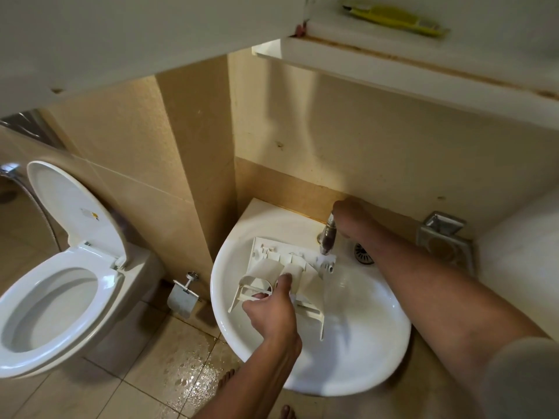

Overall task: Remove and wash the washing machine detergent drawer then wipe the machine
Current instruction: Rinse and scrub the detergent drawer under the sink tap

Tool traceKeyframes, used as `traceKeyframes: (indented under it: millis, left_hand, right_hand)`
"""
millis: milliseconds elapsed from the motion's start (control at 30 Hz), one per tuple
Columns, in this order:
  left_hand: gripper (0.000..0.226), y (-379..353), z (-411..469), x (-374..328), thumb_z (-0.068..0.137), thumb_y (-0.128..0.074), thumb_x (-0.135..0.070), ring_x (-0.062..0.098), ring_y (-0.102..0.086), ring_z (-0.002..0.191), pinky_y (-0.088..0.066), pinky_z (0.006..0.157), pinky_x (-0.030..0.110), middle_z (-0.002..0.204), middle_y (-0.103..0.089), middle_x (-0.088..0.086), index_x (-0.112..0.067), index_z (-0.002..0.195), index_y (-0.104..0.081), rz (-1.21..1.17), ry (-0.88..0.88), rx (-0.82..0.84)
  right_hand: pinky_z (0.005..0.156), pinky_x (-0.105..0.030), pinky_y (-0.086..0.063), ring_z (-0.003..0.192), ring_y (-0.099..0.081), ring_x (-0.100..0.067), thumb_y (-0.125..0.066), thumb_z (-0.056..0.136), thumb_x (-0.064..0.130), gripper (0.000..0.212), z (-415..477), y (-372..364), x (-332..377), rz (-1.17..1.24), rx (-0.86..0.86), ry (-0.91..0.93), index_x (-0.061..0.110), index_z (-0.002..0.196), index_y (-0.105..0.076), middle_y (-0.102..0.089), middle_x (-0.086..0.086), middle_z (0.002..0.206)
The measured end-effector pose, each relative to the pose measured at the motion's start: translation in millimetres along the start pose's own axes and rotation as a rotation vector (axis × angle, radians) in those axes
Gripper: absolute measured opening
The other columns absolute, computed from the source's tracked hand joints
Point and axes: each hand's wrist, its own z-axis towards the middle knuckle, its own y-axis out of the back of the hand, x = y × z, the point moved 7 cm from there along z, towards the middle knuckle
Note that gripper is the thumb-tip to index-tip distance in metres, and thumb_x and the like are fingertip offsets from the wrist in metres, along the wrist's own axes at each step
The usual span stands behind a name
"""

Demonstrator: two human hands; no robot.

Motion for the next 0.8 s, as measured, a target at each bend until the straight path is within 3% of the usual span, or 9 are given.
traceKeyframes:
  millis: [100, 200, 333, 533, 667, 800]
  left_hand:
    - [0.041, -3, 2, 5, 0.067, -0.089, -0.022, 0.027, -0.071, 0.081, -0.050, 0.061, 0.027, 0.089, -0.074, 0.007, -0.007, 0.099, -0.068, -0.004, 0.018, -0.001]
    - [0.049, -11, 3, 7, 0.067, -0.090, -0.027, 0.028, -0.069, 0.084, -0.061, 0.077, 0.041, 0.093, -0.072, 0.008, -0.009, 0.105, -0.064, -0.007, 0.065, 0.017]
    - [0.053, -19, 5, -2, 0.070, -0.089, -0.028, 0.029, -0.065, 0.091, -0.058, 0.090, 0.049, 0.095, -0.065, 0.003, -0.012, 0.109, -0.057, -0.053, 0.108, -0.002]
    - [0.055, -26, 7, -17, 0.073, -0.088, -0.026, 0.020, -0.060, 0.077, -0.058, 0.078, 0.039, 0.088, -0.059, 0.003, -0.011, 0.111, -0.052, -0.136, 0.125, -0.005]
    - [0.056, -23, 8, -11, 0.069, -0.090, -0.028, 0.028, -0.064, 0.090, -0.058, 0.092, 0.049, 0.091, -0.062, 0.000, -0.012, 0.111, -0.056, -0.081, 0.095, -0.014]
    - [0.058, -23, 9, 0, 0.065, -0.091, -0.029, 0.032, -0.066, 0.094, -0.057, 0.093, 0.050, 0.095, -0.066, 0.005, -0.011, 0.108, -0.058, -0.032, 0.111, 0.010]
  right_hand:
    - [0.084, -0.031, -0.049, 0.103, -0.063, -0.026, -0.060, 0.091, 0.008, 0.021, 1, -1, 0, -0.001, 0.007, 0.010, 0.003, 0.111, -0.065, -0.065, -0.013, 0.113]
    - [0.086, -0.031, -0.051, 0.102, -0.063, -0.026, -0.062, 0.090, 0.008, 0.022, -1, 0, 0, 0.002, 0.007, 0.018, 0.003, 0.111, -0.066, -0.066, -0.012, 0.113]
    - [0.084, -0.030, -0.048, 0.103, -0.062, -0.026, -0.061, 0.091, 0.008, 0.021, -4, 0, -1, 0.010, -0.004, 0.025, 0.003, 0.111, -0.064, -0.066, -0.012, 0.112]
    - [0.084, -0.030, -0.047, 0.105, -0.062, -0.028, -0.058, 0.093, 0.008, 0.021, -7, 2, -1, 0.032, -0.007, 0.017, 0.001, 0.112, -0.064, -0.064, -0.015, 0.114]
    - [0.083, -0.030, -0.047, 0.105, -0.062, -0.027, -0.058, 0.092, 0.007, 0.023, -5, 1, -2, 0.043, 0.003, 0.019, 0.002, 0.114, -0.062, -0.063, -0.014, 0.116]
    - [0.084, -0.031, -0.049, 0.102, -0.063, -0.026, -0.060, 0.092, 0.010, 0.022, -3, -1, -3, 0.056, 0.019, 0.009, 0.002, 0.112, -0.064, -0.064, -0.014, 0.113]
